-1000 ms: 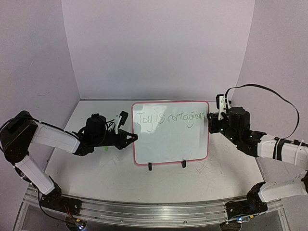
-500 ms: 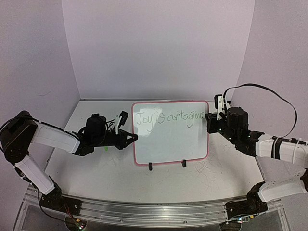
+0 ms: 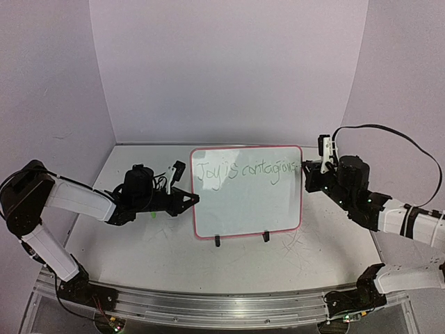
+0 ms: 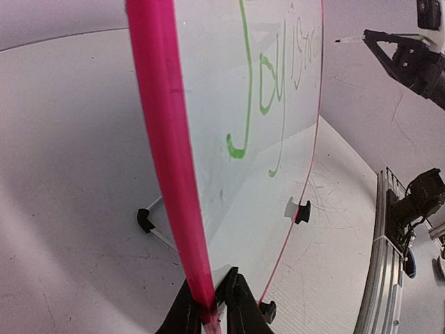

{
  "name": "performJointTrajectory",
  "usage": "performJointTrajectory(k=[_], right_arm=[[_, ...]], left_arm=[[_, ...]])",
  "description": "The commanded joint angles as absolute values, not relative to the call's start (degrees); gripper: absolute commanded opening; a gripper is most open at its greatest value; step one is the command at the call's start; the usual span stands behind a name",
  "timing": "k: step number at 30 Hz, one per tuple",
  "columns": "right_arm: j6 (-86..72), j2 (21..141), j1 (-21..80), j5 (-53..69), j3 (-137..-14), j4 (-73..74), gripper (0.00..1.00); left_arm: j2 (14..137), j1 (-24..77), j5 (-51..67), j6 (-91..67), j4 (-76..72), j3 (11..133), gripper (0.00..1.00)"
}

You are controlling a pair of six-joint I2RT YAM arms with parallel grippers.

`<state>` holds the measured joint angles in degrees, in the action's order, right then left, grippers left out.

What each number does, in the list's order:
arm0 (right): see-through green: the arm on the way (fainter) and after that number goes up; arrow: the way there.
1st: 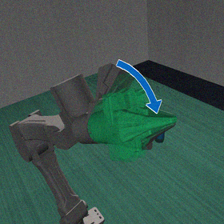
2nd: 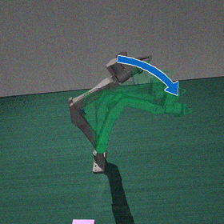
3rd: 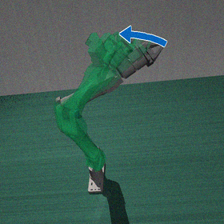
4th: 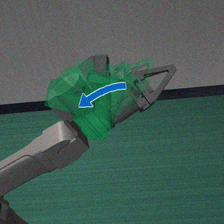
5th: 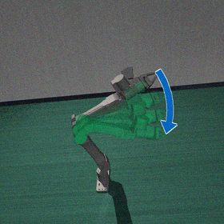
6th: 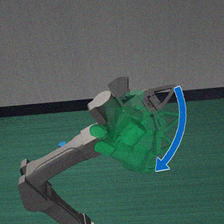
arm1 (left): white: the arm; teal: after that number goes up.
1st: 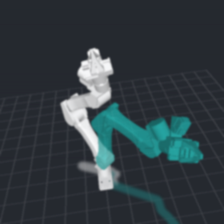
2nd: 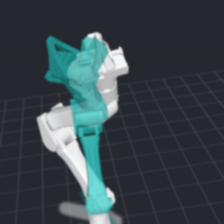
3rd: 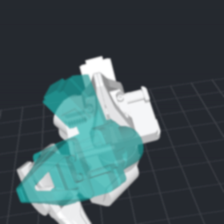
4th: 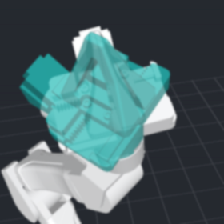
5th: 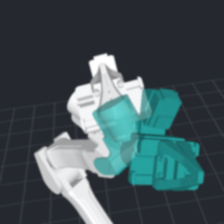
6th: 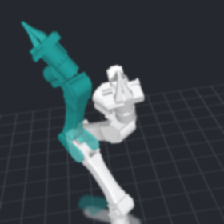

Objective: Write a sentence on the whiteboard

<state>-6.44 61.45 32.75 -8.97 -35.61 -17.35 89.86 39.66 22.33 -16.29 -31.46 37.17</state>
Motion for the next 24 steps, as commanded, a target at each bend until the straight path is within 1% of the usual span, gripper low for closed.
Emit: performJointTrajectory(k=[1, 24], right_arm=[[-6.2, 61.0, 32.5, -9.8, -35.1, -16.9, 0.00], [-6.4, 67.2, 31.0, -11.2, -37.2, -20.3, 0.00]], left_arm=[[92.2, 39.2, 14.8, -12.0, -25.9, 38.3, 0.00], [91.6, 39.2, 14.7, -11.9, -25.7, 38.1, 0.00]])
